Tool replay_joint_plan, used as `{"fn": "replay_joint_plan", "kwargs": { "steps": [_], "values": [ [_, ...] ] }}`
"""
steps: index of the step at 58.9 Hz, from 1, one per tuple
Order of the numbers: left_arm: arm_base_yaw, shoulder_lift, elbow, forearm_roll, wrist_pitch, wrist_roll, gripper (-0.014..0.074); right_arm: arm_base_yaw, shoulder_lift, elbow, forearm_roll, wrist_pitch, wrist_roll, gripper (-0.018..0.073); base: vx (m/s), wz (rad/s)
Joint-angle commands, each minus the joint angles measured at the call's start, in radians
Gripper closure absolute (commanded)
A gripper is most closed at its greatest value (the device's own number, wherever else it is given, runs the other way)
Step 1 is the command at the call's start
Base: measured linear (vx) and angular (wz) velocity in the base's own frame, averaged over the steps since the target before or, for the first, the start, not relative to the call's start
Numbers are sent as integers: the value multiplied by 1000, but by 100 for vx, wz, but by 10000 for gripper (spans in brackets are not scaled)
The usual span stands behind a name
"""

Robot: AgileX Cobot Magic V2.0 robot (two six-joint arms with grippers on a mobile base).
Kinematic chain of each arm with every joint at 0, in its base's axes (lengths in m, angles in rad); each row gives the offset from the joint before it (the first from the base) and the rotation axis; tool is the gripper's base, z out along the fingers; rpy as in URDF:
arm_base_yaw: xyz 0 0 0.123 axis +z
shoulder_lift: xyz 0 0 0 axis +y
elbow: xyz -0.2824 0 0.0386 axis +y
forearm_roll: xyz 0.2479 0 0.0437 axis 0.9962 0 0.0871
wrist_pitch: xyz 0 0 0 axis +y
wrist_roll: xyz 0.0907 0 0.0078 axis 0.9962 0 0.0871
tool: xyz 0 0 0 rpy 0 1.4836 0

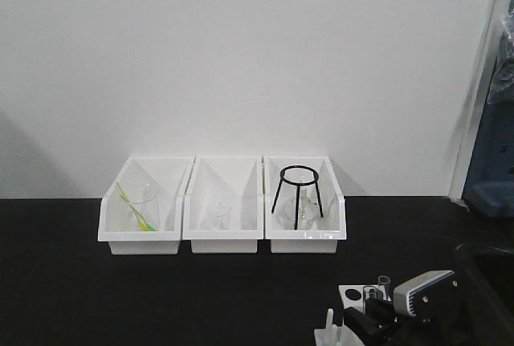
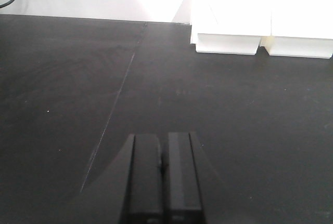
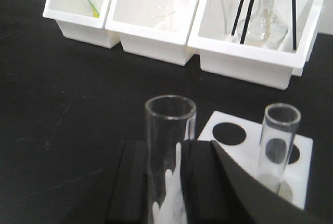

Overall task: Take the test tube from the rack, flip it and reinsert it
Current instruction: 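Lower the held test tube back into a rack hole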

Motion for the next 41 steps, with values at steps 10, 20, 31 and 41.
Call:
{"fn": "replay_joint_plan", "kwargs": {
  "steps": [10,20,31,41],
  "values": [
    [-7,-12,0,-3,-87,0,603,0,-35,-22,0,-83,6,170,0,0],
    [-7,-12,0,-3,-87,0,603,0,-109,-22,4,-68,5,61,0,0],
    [-7,-12,0,-3,-87,0,603,0,-283,-23,4,38,7,43,0,0],
    [-7,-12,0,-3,-87,0,603,0,-502,-38,-2,233,95,43,0,0]
  ]
}}
